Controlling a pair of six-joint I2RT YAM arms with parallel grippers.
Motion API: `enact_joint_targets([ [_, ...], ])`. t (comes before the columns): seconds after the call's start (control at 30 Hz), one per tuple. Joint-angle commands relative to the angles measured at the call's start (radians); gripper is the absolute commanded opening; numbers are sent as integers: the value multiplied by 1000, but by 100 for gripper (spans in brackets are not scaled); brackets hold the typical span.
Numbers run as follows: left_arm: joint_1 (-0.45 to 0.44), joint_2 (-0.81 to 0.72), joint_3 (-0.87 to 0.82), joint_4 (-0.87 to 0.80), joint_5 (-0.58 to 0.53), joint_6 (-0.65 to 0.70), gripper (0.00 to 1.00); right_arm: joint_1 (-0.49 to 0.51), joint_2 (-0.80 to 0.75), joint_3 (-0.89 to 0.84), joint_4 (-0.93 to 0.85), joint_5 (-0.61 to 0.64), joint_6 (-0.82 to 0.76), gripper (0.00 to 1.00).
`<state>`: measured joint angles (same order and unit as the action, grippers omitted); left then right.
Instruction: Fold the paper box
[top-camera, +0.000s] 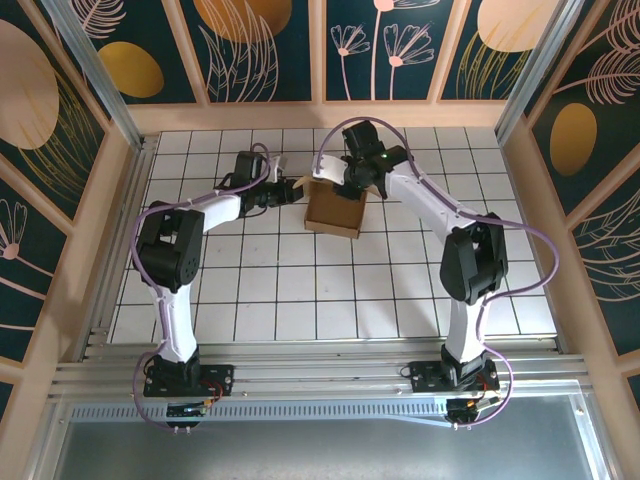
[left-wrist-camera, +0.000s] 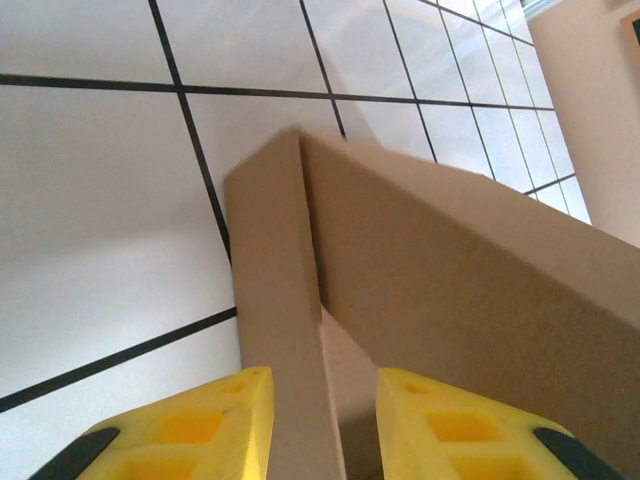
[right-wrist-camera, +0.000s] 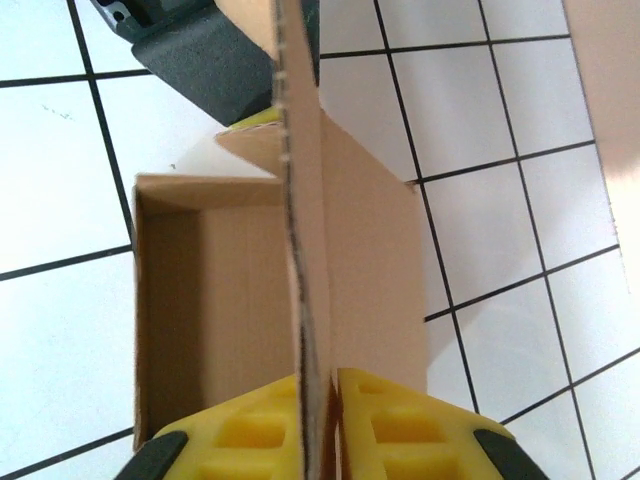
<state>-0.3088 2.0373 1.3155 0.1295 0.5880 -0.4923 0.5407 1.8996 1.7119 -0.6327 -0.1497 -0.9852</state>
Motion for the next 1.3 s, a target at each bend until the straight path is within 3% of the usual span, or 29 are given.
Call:
enact_joint_targets([
  [0.0,0,-78,-11,9,-49,38,35,29,-72,-15,80,16,23,15],
  [0.03,1,-88,-17,7,-58,42,37,31,-77,-12,85,17,28,17],
  [0.2,3,-153,-51,-12,-113,69,41,36,-91,9,78,25,51,48],
  [0.43,10,-188,-58,-83,-189,77,41,31,-139,34,83,-37,175,65],
  [0.53,14,-222,-73,-91,-217,61,43,12,-204,22,150,-120,366,67],
  [0.63,15,-259,-88,-99,-242,30,43,-103,-302,-61,304,-209,701,68],
  [0.8,16,-297,-117,-135,-279,-38,46,-448,-405,-327,558,-455,1385,55],
  [0.87,17,-297,-128,-133,-265,-58,48,-545,-382,-408,582,-516,1493,49],
  [0.97,17,-267,-140,-133,-257,-70,49,-590,-305,-445,522,-523,1479,37],
  [1.1,17,-225,-164,-106,-230,-88,47,-568,-204,-492,550,-536,1447,16],
  [1.27,16,-179,-183,-34,-117,-100,45,-501,-111,-493,555,-523,1375,10],
])
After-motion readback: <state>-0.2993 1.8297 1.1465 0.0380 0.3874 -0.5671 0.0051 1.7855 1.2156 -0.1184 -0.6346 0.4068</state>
